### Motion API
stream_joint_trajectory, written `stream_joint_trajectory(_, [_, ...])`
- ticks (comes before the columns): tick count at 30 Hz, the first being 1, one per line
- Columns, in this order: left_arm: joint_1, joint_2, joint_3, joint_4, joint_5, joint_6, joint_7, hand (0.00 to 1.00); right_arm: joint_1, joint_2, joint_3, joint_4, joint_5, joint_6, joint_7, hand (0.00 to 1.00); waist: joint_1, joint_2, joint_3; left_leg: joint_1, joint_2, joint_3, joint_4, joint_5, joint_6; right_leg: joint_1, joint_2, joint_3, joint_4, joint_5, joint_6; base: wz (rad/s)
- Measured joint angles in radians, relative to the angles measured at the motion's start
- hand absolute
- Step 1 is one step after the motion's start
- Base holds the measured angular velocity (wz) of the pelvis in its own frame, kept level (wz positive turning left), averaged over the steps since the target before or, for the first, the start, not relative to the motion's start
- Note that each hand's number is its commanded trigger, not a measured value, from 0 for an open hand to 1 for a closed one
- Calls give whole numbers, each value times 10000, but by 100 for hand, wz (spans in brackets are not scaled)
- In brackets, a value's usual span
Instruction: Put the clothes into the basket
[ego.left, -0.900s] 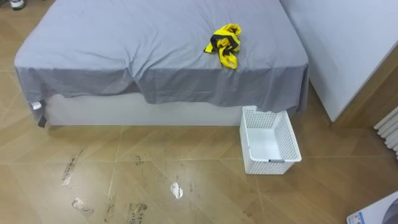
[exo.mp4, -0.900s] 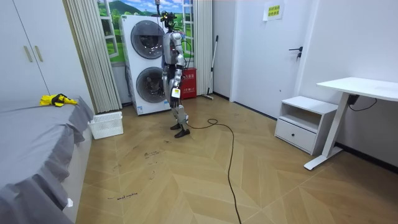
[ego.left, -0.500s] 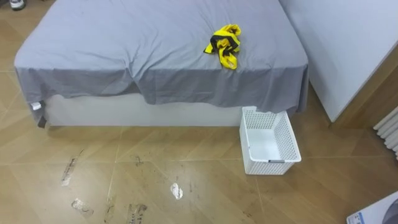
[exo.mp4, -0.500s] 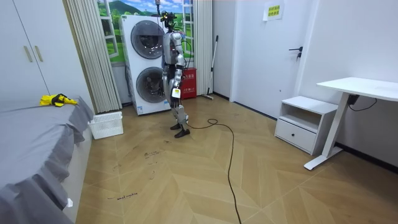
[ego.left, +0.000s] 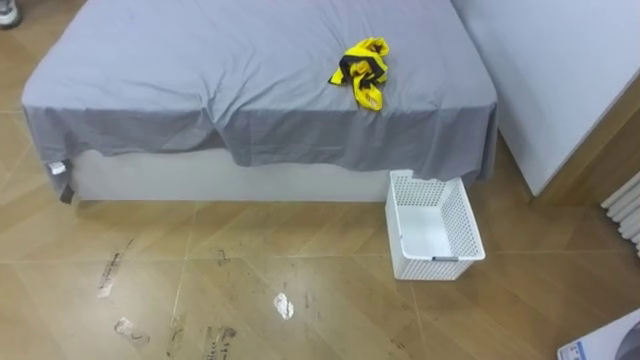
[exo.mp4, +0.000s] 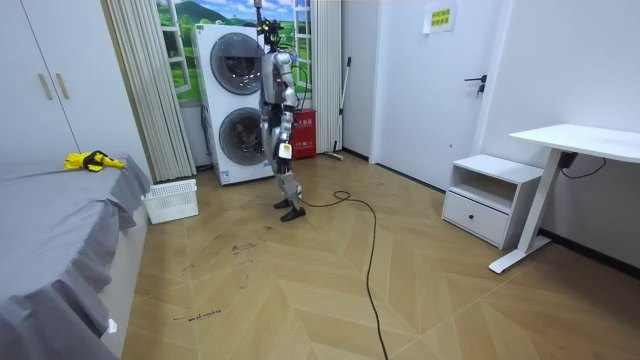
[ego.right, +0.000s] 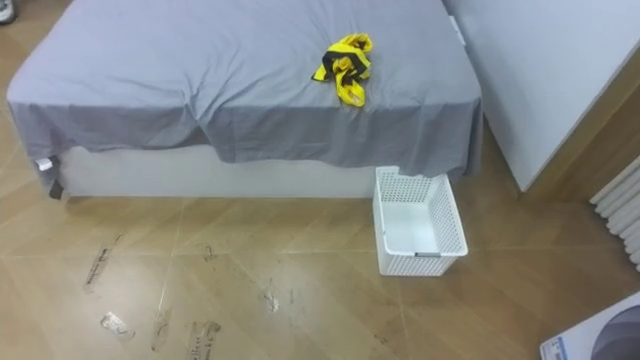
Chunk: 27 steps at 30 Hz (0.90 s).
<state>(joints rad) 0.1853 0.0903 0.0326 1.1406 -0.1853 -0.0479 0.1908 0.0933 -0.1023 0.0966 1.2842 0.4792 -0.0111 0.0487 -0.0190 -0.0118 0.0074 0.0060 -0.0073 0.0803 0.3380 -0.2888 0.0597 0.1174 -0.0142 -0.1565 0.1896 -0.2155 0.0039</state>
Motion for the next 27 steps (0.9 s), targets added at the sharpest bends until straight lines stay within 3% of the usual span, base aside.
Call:
stream_joint_trajectory(3, [44,28,134,-116,-724,39,-61,0,46,2,-13,-12,249,4,106,0,-9,-15,4,-294,223,10,753,-435,-113,-87,116,-84,365,-383,-108,2])
stream_joint_trajectory(6, [171,2,227,-113,-1281,43,-78,0,72,3,-48,-44,362,-45,258,0,-91,5,-3,-560,240,127,1272,-393,-234,-189,89,16,524,-599,-271,6])
stream_joint_trajectory(7, [171,7,222,-112,-1392,43,-78,0,68,13,-28,-72,363,-75,277,0,-116,-74,13,-896,258,313,1790,-284,-407,-170,33,0,548,-623,-295,14])
stream_joint_trajectory(8, [168,71,264,-133,-1627,-51,-74,0,51,19,-10,-121,359,-118,279,0,-71,-229,95,-1731,266,469,3147,-46,-574,-143,-154,32,586,-664,-313,6])
stream_joint_trajectory(10, [251,108,1,-112,-1759,-60,-67,0,48,-141,9,-95,429,-96,239,0,-3,-280,51,-2543,66,407,2215,34,-533,-77,-417,186,627,-823,-196,-2])
stream_joint_trajectory(11, [342,58,-51,-119,-1797,-64,-67,0,97,-246,-23,-96,464,-90,195,0,-1,-187,77,-3052,-53,381,968,540,-690,-46,-547,187,649,-1024,3,-13])
stream_joint_trajectory(12, [495,50,-54,-119,-1973,-76,-64,0,157,-267,-24,-110,437,-74,178,0,33,-153,68,-3363,-3,327,-206,1226,-731,65,-667,234,684,-1197,86,-25])
stream_joint_trajectory(13, [587,50,-56,-119,-1995,-76,-63,0,181,-273,-11,-121,446,-66,178,0,79,-139,57,-3451,64,324,-642,1535,-751,128,-725,248,683,-1272,102,-58])
stream_joint_trajectory(14, [747,49,-47,-110,-2013,-77,-56,0,230,-269,-1,-164,459,14,179,0,189,-104,69,-3526,264,386,-951,2294,-733,262,-836,346,643,-1391,185,-61])
stream_joint_trajectory(15, [814,28,-13,-110,-2015,-78,-56,0,344,-248,-17,-237,532,93,182,0,216,-172,19,-3596,175,564,-805,2949,-422,433,-1020,381,496,-1480,314,-50])
stream_joint_trajectory(16, [810,4,-14,-110,-2015,-87,-57,0,407,-249,-45,-294,552,126,180,0,208,-238,-26,-3652,74,610,-684,3150,-276,498,-1136,405,413,-1554,409,-22])
stream_joint_trajectory(17, [755,-32,-49,-108,-2045,-184,-62,0,532,-257,-93,-440,529,134,183,0,198,-329,-131,-3759,-167,796,-226,3087,1,615,-1391,488,249,-1688,597,-16])
stream_joint_trajectory(18, [662,9,-63,-108,-2050,-298,-85,0,576,-244,-104,-447,535,121,203,0,206,-547,-112,-3874,-476,901,322,2673,195,789,-1659,593,157,-1766,704,-17])
stream_joint_trajectory(19, [652,46,-79,-95,-2049,-327,-92,0,611,-243,-109,-445,536,121,197,0,244,-608,-114,-3929,-588,986,578,2390,269,831,-1812,657,182,-1788,688,-10])
stream_joint_trajectory(20, [593,57,-188,-80,-2039,-397,-95,0,646,-284,-124,-472,692,48,192,0,232,-584,-110,-3946,-699,1027,1075,1859,387,846,-1977,751,716,-1709,776,5])
stream_joint_trajectory(21, [436,39,-275,-84,-2034,-492,-96,0,657,-289,-178,-492,861,-70,183,0,254,-441,-63,-3748,-782,1046,1344,1453,555,535,-2130,771,2008,-1630,823,8])
stream_joint_trajectory(22, [388,43,-317,-84,-2034,-556,-89,0,665,-264,-303,-493,974,-100,186,0,258,-422,-39,-3532,-842,1088,1329,1324,619,318,-2238,829,2824,-1502,923,11])
stream_joint_trajectory(23, [353,80,-443,-90,-2023,-703,-72,0,639,-244,-424,-575,1092,-136,190,0,234,-460,2,-2995,-1044,1089,1150,1106,724,-130,-2457,1027,4372,-937,936,0])
stream_joint_trajectory(24, [231,81,-507,-88,-1947,-750,-64,0,613,-262,-425,-694,1093,-189,184,0,258,-321,28,-2434,-1147,1069,917,903,808,-567,-2572,1109,5725,159,868,0])
stream_joint_trajectory(25, [200,80,-560,-97,-1945,-767,-64,0,565,-271,-425,-752,1124,-207,178,0,299,-330,-1,-2145,-1163,1061,769,813,847,-810,-2617,1131,6296,829,795,-13])
stream_joint_trajectory(26, [147,87,-575,-159,-1811,-836,-63,0,450,-218,-413,-907,1139,-208,175,0,317,-120,36,-1587,-1220,874,372,674,901,-1325,-2595,1150,7255,1555,640,-6])
stream_joint_trajectory(27, [-2,102,-550,-196,-1499,-846,-66,0,413,-147,-390,-1258,1143,-208,183,0,300,-64,40,-1175,-1195,717,27,596,952,-1939,-2315,977,7907,869,474,3])
